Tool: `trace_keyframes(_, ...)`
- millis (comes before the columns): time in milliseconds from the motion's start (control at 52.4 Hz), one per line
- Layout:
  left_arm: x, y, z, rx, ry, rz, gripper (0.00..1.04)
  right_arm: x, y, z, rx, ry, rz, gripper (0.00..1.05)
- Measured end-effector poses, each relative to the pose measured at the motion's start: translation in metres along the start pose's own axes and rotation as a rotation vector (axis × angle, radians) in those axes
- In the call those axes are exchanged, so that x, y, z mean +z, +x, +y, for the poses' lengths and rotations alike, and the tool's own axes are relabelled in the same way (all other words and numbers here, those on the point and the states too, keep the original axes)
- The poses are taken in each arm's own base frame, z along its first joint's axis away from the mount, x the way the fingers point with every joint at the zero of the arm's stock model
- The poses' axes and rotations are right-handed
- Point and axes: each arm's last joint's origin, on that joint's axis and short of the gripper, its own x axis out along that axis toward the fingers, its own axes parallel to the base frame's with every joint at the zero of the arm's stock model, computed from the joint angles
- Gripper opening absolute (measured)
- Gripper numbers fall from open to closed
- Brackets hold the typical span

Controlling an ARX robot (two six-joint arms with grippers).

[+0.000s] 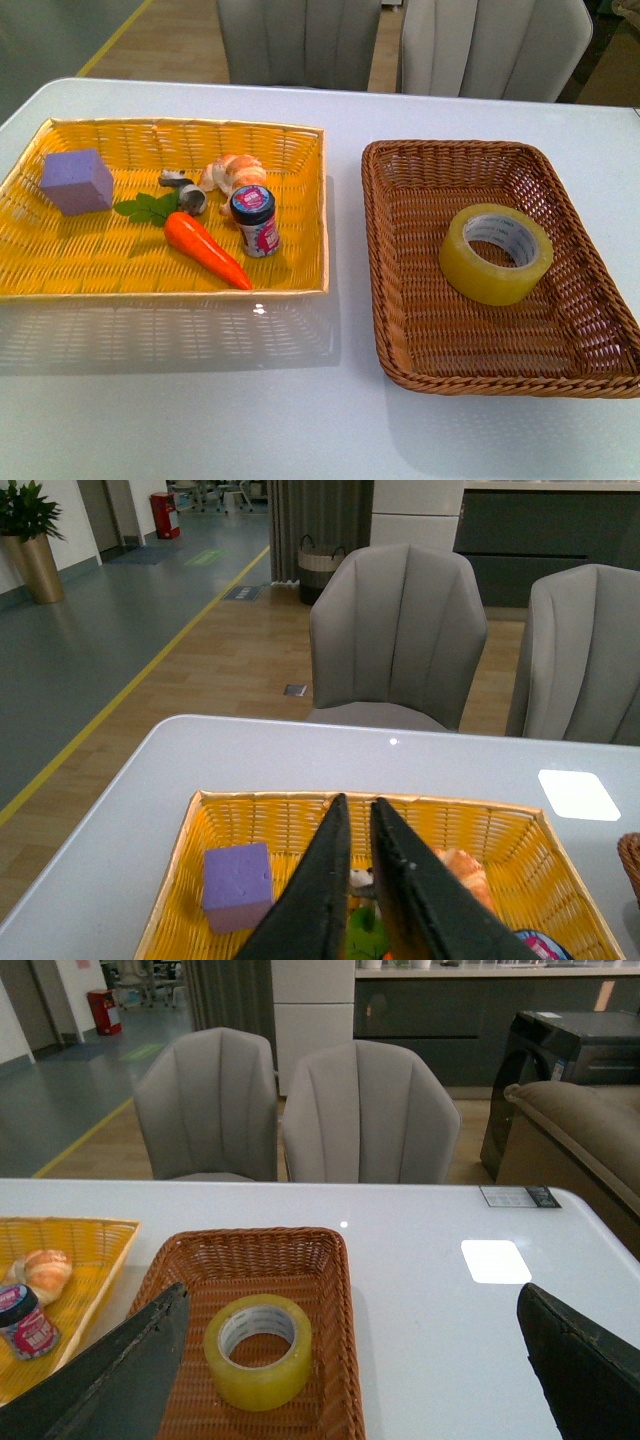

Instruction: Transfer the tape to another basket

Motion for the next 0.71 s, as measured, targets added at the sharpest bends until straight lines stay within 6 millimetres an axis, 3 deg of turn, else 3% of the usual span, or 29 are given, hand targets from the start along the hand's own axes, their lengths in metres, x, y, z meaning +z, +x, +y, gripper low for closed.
trace_keyframes(496,0.001,-0.071,0.028,0.009,0.007,0.002,0.02,0.000,0.000,0.000,0.000,0.000,0.000,0.96)
trace_keyframes(706,0.001,-0.094,0.028,0.005,0.008,0.001,0.02,0.000,0.000,0.000,0.000,0.000,0.000,0.96)
